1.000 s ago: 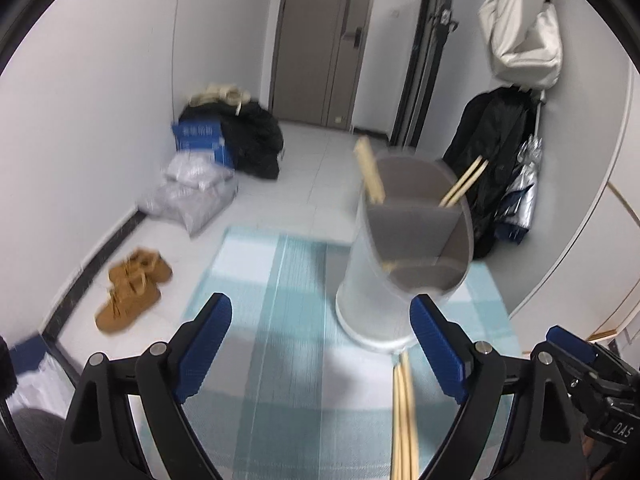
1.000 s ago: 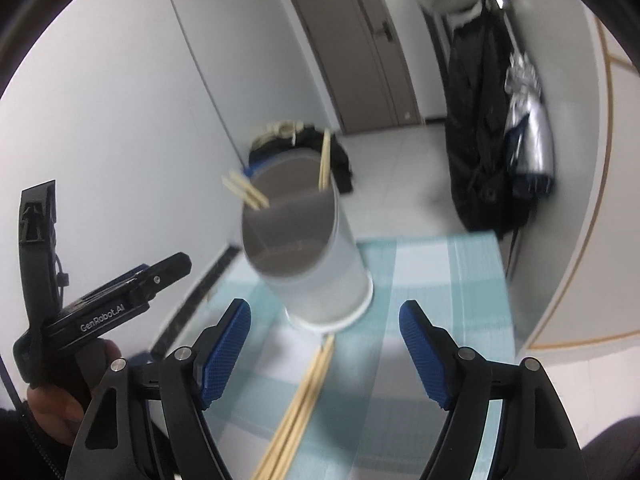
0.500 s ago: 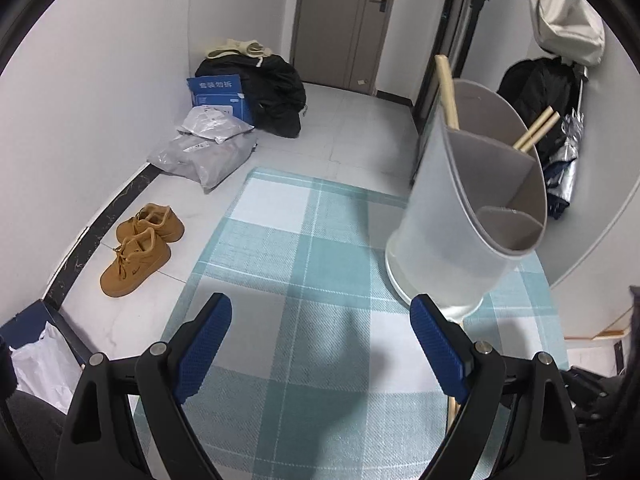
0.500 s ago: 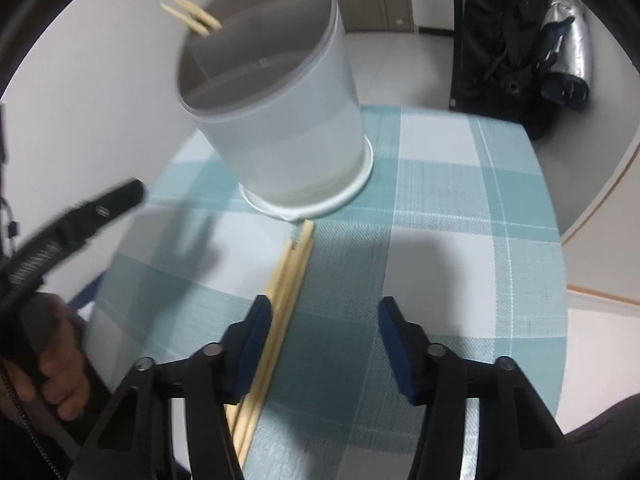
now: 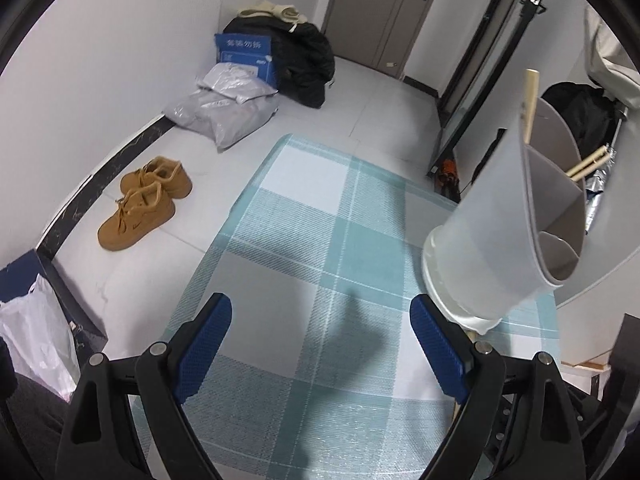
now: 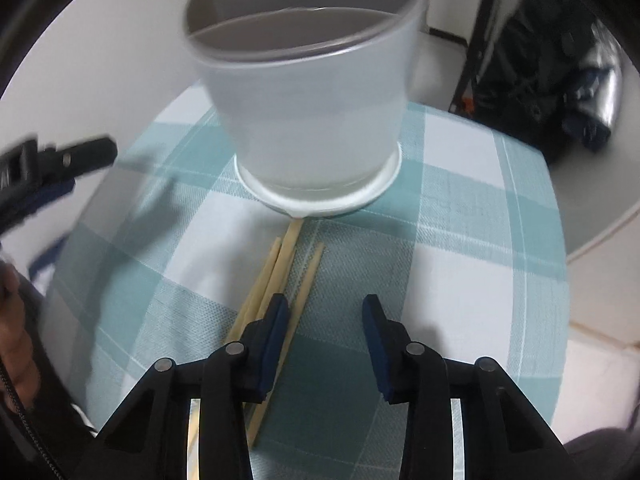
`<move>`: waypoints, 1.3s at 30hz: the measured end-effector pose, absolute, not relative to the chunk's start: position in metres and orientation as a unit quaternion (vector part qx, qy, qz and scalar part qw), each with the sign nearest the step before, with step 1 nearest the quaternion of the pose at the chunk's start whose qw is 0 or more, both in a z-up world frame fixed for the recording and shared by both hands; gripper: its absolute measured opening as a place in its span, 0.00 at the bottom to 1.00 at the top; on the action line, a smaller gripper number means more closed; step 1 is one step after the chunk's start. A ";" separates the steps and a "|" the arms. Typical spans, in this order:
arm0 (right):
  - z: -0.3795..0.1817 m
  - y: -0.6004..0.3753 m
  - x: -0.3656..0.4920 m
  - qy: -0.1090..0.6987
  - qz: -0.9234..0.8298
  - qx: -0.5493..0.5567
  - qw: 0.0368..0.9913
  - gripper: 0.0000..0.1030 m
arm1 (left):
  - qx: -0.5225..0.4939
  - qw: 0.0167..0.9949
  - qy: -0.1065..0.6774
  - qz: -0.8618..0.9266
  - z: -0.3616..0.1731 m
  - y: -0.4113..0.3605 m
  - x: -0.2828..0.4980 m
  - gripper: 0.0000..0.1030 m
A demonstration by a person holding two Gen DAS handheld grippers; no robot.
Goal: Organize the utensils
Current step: 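Lower both open grippers toward the chopsticks lying beside the holder, then close the right gripper on a chopstick while the left gripper grasps another chopstick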
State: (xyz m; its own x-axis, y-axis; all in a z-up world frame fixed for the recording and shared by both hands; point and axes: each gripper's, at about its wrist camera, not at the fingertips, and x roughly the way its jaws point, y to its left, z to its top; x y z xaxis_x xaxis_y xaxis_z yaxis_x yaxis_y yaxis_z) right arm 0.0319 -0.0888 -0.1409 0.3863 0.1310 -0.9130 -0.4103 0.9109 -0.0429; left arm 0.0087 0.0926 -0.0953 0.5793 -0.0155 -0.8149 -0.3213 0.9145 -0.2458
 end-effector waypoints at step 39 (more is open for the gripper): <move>-0.118 -0.122 0.044 0.519 0.229 -0.043 0.822 0.04 | -0.170 0.830 0.531 0.003 -0.111 0.068 -0.003 0.85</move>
State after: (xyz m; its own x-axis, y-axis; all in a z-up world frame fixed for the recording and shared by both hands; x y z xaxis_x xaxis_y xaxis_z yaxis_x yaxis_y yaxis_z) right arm 0.0439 -0.1218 -0.1180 0.3564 0.3314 -0.8736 -0.4206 0.8918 0.1667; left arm -0.0029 0.0683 -0.1108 0.4351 -0.1767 -0.8829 -0.1857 0.9419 -0.2800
